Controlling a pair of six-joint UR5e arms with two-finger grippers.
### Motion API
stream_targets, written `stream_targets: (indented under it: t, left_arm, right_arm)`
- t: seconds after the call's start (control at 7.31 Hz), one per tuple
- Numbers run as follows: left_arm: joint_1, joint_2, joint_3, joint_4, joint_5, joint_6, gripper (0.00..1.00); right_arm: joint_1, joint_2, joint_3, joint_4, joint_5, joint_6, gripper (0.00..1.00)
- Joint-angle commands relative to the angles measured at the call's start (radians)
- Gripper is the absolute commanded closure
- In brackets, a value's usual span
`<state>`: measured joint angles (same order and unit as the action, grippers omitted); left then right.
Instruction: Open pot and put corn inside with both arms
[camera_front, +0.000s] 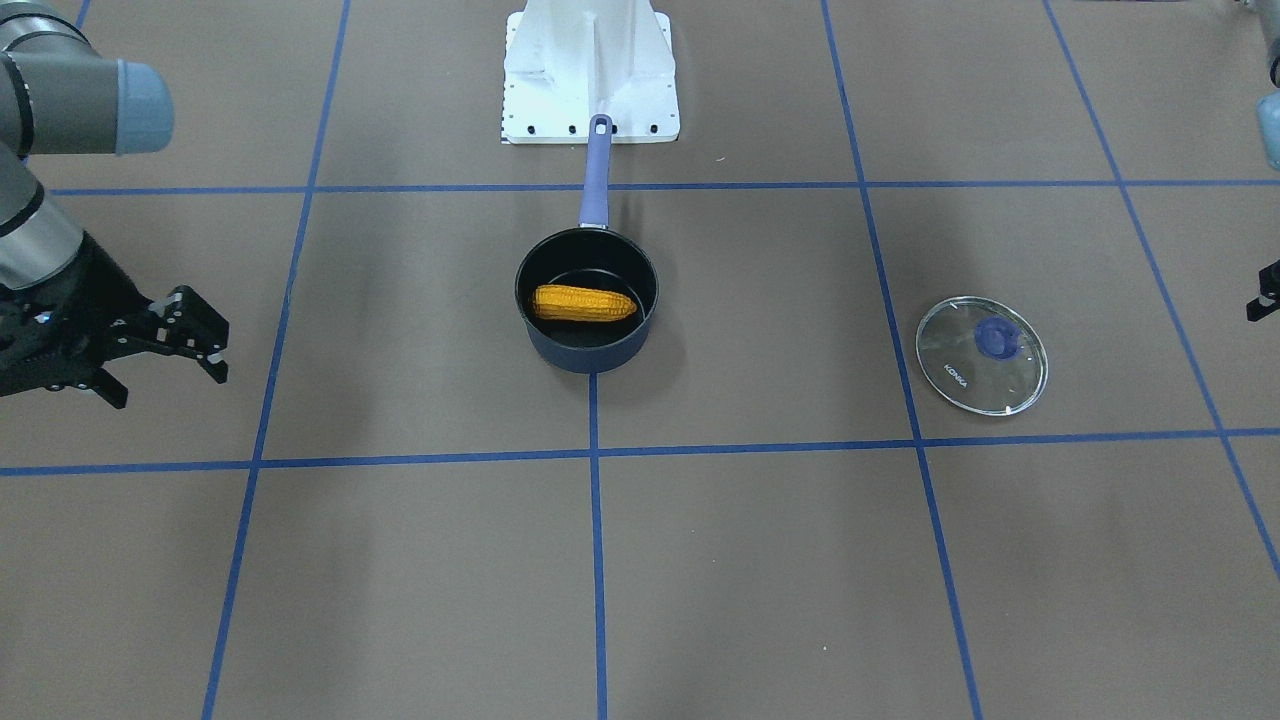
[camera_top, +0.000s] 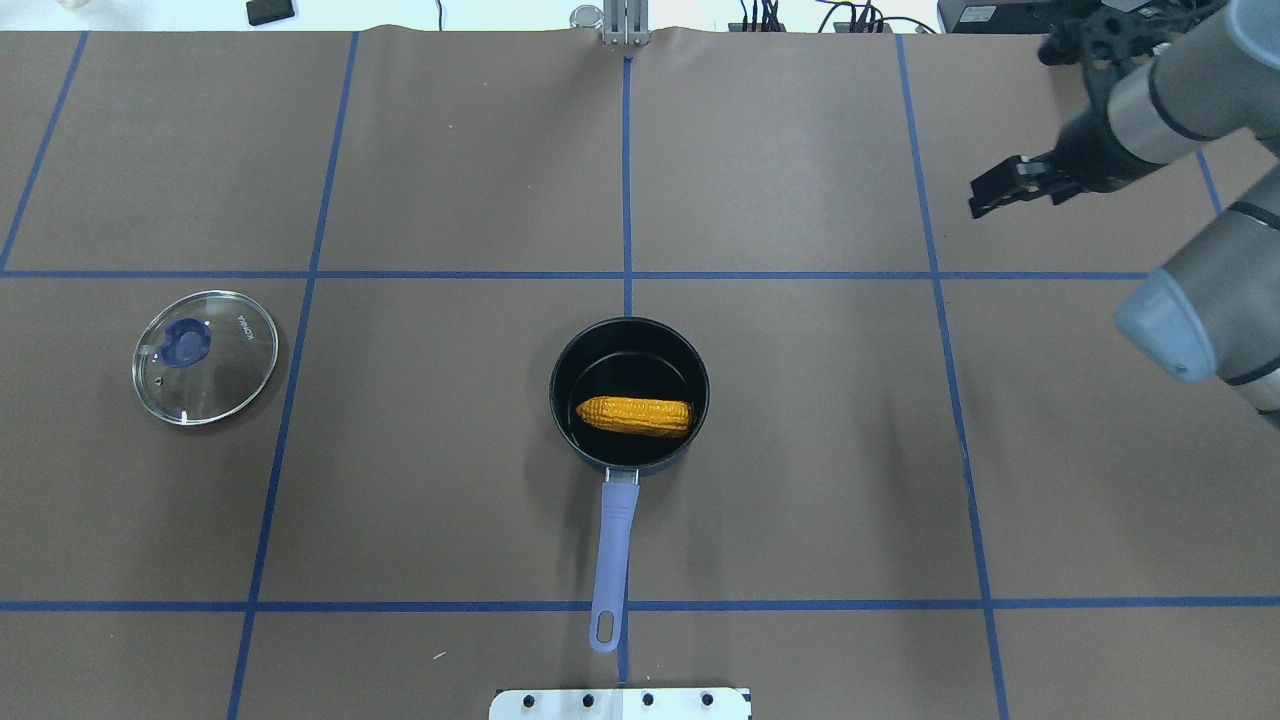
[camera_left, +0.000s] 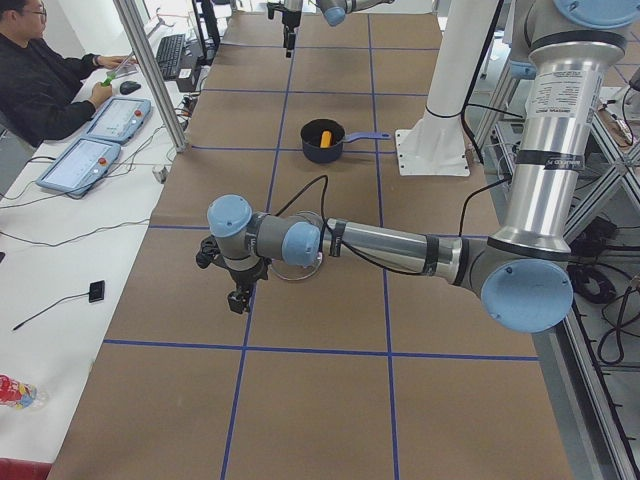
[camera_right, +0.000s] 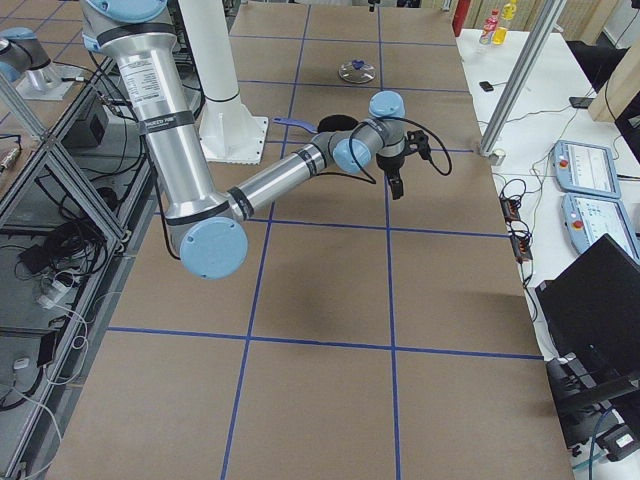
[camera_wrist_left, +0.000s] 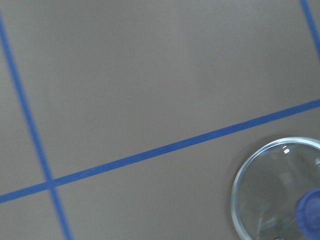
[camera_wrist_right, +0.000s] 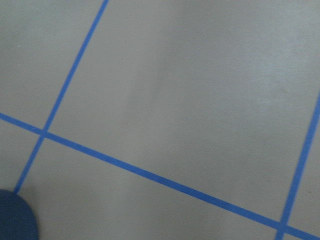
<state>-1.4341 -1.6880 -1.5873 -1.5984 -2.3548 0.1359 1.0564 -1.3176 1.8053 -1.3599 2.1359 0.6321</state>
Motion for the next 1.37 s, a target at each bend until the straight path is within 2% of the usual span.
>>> stream_targets:
  t: [0.0,0.14,0.41,0.55,0.82,1.23]
  left_arm:
    - [-0.012,0.045,-0.006,-0.003,-0.006,0.014,0.0]
    - [-0.014,0.048,-0.006,-0.003,-0.004,0.013,0.0]
    - [-0.02,0.05,-0.006,-0.002,-0.004,0.013,0.0]
    - [-0.02,0.048,-0.006,0.0,-0.004,0.007,0.0]
    - [-0.029,0.05,-0.008,0.006,-0.004,-0.001,0.0]
    - [-0.043,0.056,-0.006,0.009,-0.003,-0.001,0.0]
  right_arm:
    - [0.107,-0.136,0.019,-0.071,0.033,-0.142,0.0]
    - [0.191,-0.15,0.02,-0.185,0.071,-0.232,0.0]
    - [0.362,-0.183,0.003,-0.345,0.081,-0.528,0.0]
    - [0.405,-0.183,-0.001,-0.44,0.076,-0.546,0.0]
    - [0.448,-0.285,-0.003,-0.418,0.154,-0.543,0.0]
    - [0.448,-0.31,0.002,-0.412,0.156,-0.546,0.0]
